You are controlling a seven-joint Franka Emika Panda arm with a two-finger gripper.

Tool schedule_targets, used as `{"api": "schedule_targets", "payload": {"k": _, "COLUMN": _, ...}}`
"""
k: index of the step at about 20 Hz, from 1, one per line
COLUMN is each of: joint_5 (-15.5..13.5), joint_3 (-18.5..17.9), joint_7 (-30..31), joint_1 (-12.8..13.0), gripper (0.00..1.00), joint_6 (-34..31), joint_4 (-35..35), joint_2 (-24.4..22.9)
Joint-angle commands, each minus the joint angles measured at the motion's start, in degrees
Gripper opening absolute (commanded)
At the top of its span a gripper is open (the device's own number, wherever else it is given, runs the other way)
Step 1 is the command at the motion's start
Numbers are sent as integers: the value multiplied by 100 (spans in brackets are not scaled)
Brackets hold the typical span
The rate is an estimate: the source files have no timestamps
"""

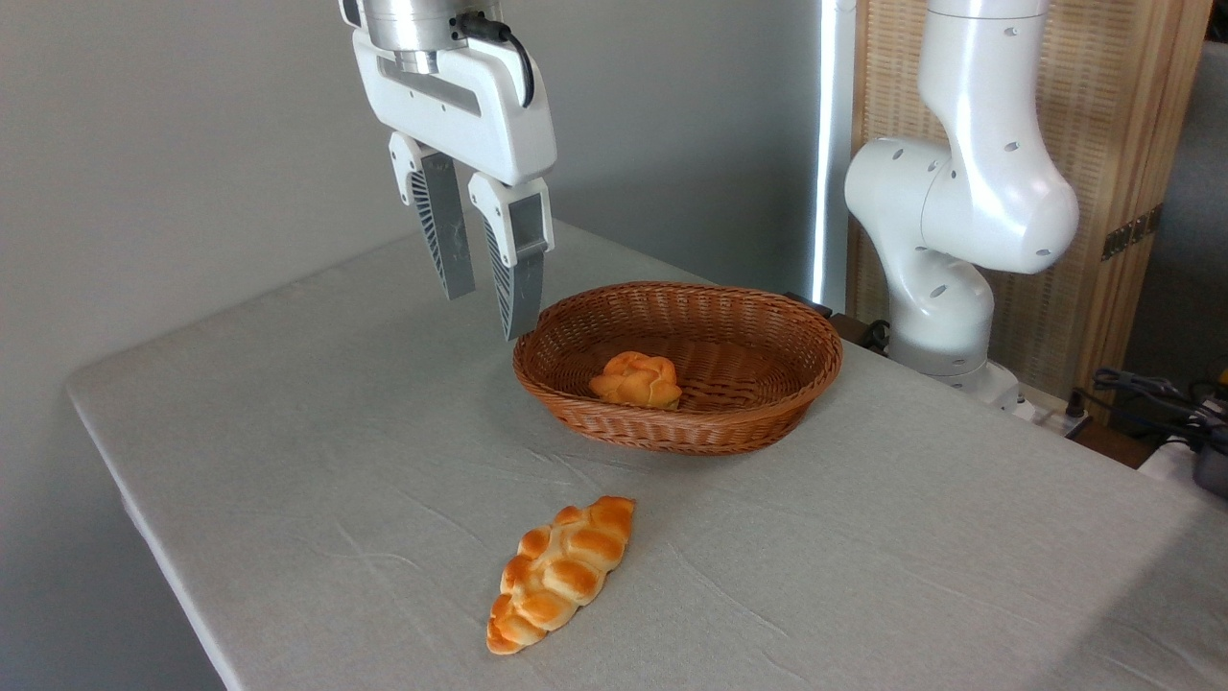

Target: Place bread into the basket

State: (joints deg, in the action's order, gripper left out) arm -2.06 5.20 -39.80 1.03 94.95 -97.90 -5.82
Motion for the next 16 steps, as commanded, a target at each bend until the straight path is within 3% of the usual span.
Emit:
{"api": "schedule_targets", "payload": {"k": 1, "joint_5": 65, "joint_3": 25, "joint_7": -11, "joint_1": -86, "gripper": 100, "joint_6": -187, "joint_4": 323, "joint_2": 159}}
{"api": "schedule_targets", "payload": {"k": 4, "joint_5": 57, "joint_3": 8, "joint_7": 16, "joint_1": -77, "gripper": 100, "joint_6": -398, "joint_4": 631, "joint_2": 353}}
{"api": "schedule_targets", "payload": {"k": 16, "joint_5": -23, "joint_3": -230, "joint_7": 25, "joint_1": 73, "gripper": 100, "joint_6": -512, "joint_4": 658, "joint_2": 362}}
